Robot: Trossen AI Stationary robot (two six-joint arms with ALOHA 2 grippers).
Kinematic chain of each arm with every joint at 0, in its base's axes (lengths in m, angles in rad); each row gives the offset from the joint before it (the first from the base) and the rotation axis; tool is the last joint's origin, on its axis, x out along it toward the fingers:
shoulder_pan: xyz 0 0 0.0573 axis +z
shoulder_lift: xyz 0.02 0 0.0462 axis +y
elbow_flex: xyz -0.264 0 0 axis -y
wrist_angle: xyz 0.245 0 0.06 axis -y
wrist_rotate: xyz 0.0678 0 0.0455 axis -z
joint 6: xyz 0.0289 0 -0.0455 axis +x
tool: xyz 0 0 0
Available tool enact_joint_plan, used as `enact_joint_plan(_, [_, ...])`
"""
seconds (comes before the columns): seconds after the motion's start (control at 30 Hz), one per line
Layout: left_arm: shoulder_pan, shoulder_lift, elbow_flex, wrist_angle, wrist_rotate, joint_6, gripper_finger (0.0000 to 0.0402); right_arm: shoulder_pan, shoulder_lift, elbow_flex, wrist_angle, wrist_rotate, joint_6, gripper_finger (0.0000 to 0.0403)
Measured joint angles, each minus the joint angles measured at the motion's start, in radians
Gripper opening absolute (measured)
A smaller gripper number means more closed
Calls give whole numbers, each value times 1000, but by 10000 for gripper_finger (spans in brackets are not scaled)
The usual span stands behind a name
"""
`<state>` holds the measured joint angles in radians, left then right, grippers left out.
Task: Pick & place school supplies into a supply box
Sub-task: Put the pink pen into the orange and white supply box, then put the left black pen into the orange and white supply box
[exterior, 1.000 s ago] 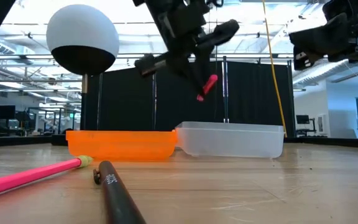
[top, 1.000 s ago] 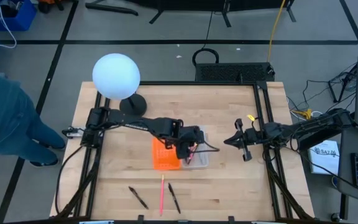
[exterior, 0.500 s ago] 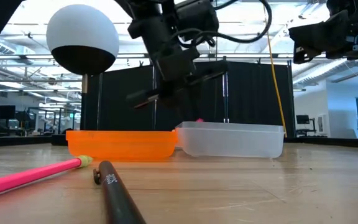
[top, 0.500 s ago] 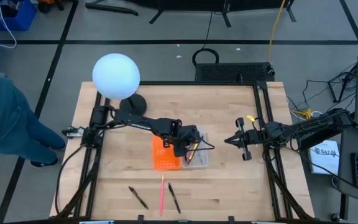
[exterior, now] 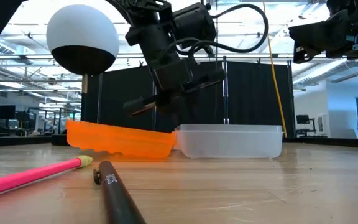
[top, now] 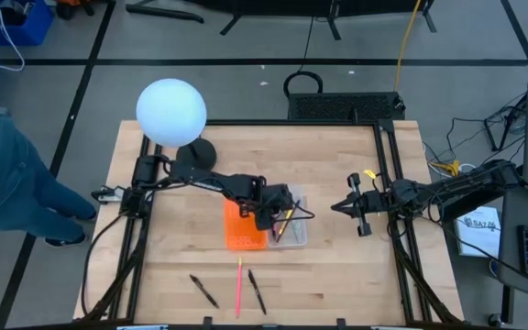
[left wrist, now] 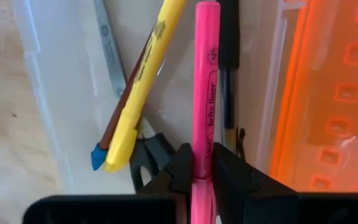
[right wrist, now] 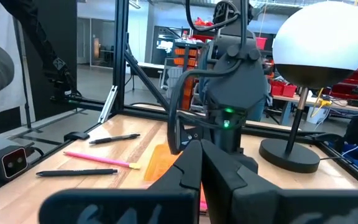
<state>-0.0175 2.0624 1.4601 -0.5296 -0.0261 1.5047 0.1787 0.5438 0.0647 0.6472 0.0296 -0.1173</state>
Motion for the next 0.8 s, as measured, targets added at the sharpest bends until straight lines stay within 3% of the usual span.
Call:
enact_joint_plan(0.23, [-15, 0, 0, -10, -1, -26, 132, 0, 0, 0, 0, 0, 0, 0])
enact_joint_plan(0.33, [-24, 0, 0, -9, -22, -36, 153, 0, 0, 0, 0, 0, 1, 0])
enact_joint_plan(0.57, [-94, -28, 0, 7, -251, -16, 145, 0, 0, 0, 0, 0, 1, 0])
enact_joint_plan(0.7, [-147, -102, 0, 5, -320, -35, 128, 0, 0, 0, -1, 0, 1, 0])
enact_joint_plan(0.8, [-186, -177, 1, -4, -352, -141, 113, 0, 0, 0, 0, 0, 1, 0])
